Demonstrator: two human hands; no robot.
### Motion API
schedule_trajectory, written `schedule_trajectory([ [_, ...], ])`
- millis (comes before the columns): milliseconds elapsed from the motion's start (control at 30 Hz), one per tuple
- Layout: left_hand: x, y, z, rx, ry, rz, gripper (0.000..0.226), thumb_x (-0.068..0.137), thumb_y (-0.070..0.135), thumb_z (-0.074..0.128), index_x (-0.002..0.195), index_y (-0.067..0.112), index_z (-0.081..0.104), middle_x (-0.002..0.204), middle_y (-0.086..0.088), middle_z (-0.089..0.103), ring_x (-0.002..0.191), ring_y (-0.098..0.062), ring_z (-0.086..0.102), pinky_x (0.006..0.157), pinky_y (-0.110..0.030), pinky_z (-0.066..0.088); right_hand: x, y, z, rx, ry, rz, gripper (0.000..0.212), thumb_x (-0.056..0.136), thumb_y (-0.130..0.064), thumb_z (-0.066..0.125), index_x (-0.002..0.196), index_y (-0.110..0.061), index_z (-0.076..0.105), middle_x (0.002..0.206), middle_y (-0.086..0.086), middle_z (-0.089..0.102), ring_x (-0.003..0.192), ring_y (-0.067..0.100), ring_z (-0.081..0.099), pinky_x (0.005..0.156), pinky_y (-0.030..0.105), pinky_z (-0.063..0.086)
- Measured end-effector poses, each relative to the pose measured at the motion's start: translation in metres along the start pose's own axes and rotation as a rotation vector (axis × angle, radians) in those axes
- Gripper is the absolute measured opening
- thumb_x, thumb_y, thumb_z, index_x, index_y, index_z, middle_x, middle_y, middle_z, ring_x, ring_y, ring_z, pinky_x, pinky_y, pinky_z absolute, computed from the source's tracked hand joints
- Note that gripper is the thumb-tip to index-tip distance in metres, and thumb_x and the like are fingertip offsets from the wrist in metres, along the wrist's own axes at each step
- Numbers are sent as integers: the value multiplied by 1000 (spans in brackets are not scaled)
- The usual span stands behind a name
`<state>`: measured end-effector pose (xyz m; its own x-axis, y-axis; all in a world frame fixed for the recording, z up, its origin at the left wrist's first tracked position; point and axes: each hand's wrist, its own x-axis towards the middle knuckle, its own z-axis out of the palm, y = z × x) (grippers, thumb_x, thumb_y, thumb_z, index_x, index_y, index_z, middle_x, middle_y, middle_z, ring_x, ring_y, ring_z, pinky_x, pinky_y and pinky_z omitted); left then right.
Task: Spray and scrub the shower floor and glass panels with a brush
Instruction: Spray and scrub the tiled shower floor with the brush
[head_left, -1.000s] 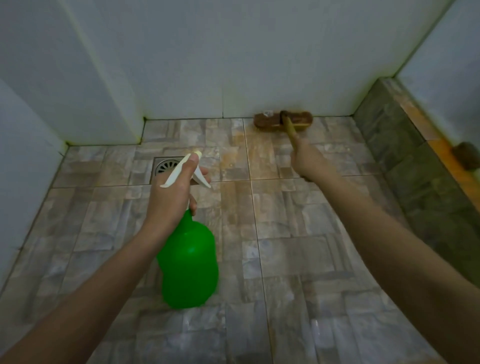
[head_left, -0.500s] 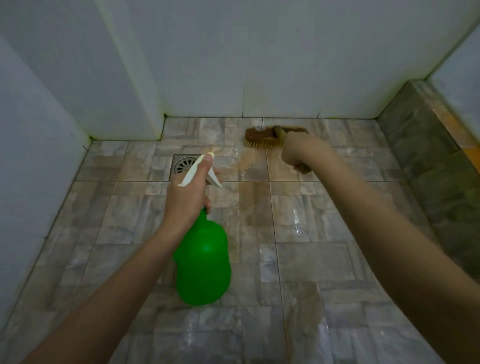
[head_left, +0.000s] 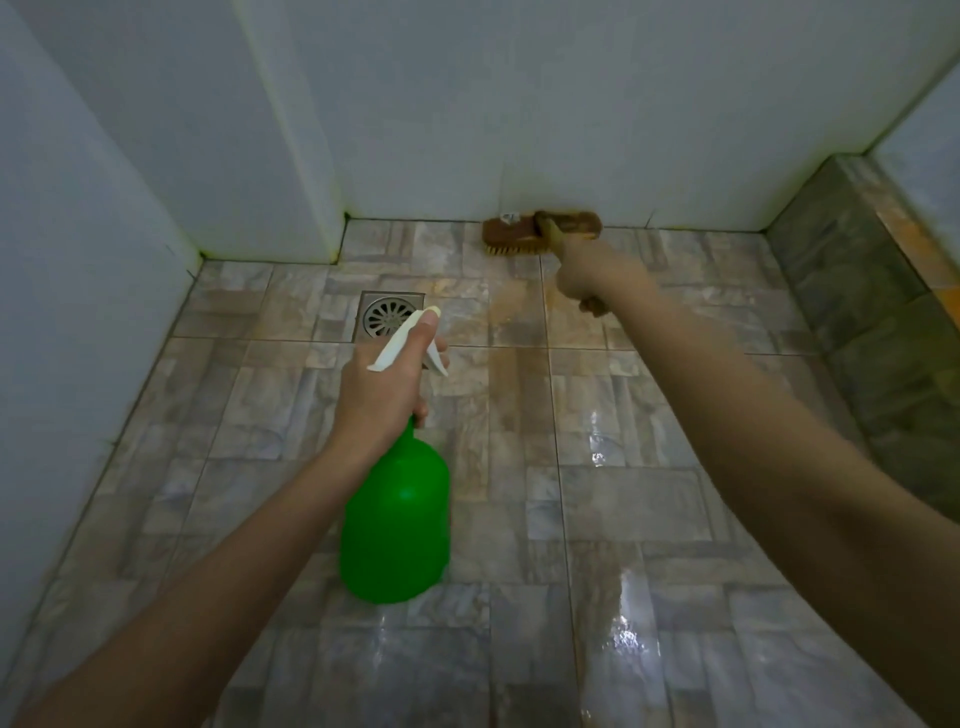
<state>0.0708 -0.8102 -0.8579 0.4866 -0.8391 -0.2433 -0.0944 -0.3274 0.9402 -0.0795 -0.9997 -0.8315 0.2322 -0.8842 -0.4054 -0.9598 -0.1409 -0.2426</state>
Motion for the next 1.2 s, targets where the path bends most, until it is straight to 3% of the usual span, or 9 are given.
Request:
schedule_trajectory([
  [100, 0, -2, -1, -15, -4, 15, 48, 95, 57, 56, 77, 18, 77, 87, -21, 75, 58, -29, 63, 50, -32, 49, -18, -2, -9, -12, -111, 98, 42, 94, 0, 41, 135, -7, 39, 77, 12, 52, 52, 18, 49, 45, 26, 44],
  [300, -3, 0, 5, -9, -14, 3, 46, 96, 54, 56, 76, 17, 76, 88, -22, 74, 46, -23, 56, 45, -27, 47, -9, 10, 14, -15, 86, 11, 74, 92, 4, 36, 153, -31, 12, 77, 13, 52, 60, 23, 57, 47, 32, 50],
  [433, -2, 3, 6, -5, -5, -27, 48, 96, 55, 56, 74, 18, 77, 84, 2, 79, 71, -42, 67, 53, -33, 49, -26, 9, 9, -6, -34, 133, 43, 96, 0, 40, 138, -8, 38, 80, 14, 53, 57, 20, 53, 45, 29, 47],
  [600, -2, 2, 6, -11, -8, -15, 47, 97, 53, 55, 76, 18, 77, 84, 6, 78, 78, -44, 68, 52, -33, 49, -18, 28, 14, -60, 65, -22, 83, 93, 3, 36, 151, -44, -1, 87, 18, 54, 56, 23, 57, 42, 31, 50],
  [733, -5, 0, 3, -8, -11, -12, 44, 98, 53, 55, 78, 20, 77, 83, 5, 78, 66, -41, 66, 47, -31, 48, -32, 32, -4, -86, -36, 86, 44, 96, -3, 40, 140, -8, 37, 82, 14, 56, 52, 20, 53, 40, 27, 45],
  [933, -10, -1, 2, -6, -19, -9, 43, 98, 54, 54, 80, 22, 76, 89, 3, 78, 50, -28, 57, 48, -31, 48, -44, 53, 16, -106, 7, -135, 73, 99, -7, 33, 148, -52, 3, 107, 13, 50, 60, 24, 59, 36, 24, 43],
  [1067, -22, -4, -4, -20, -30, -19, 34, 97, 56, 53, 83, 33, 74, 89, 2, 78, 41, -18, 51, 47, -28, 46, -58, 73, -32, -212, -169, -61, 50, 98, -14, 44, 142, -36, 37, 82, 15, 61, 53, 22, 55, 41, 25, 44],
  [1133, -24, -2, -10, -42, -19, -33, 31, 96, 56, 53, 82, 37, 72, 90, 3, 78, 47, -21, 56, 46, -27, 45, -83, 66, -32, -274, -235, -41, 48, 98, -15, 47, 139, -37, 39, 74, 12, 59, 49, 20, 52, 39, 23, 43],
  [1200, -24, -1, -13, -54, 1, -47, 29, 96, 56, 54, 84, 37, 72, 90, 3, 79, 63, -33, 64, 45, -26, 46, -88, 51, -8, -283, -175, -90, 54, 98, -14, 43, 144, -41, 31, 85, 8, 57, 56, 19, 57, 41, 25, 47],
])
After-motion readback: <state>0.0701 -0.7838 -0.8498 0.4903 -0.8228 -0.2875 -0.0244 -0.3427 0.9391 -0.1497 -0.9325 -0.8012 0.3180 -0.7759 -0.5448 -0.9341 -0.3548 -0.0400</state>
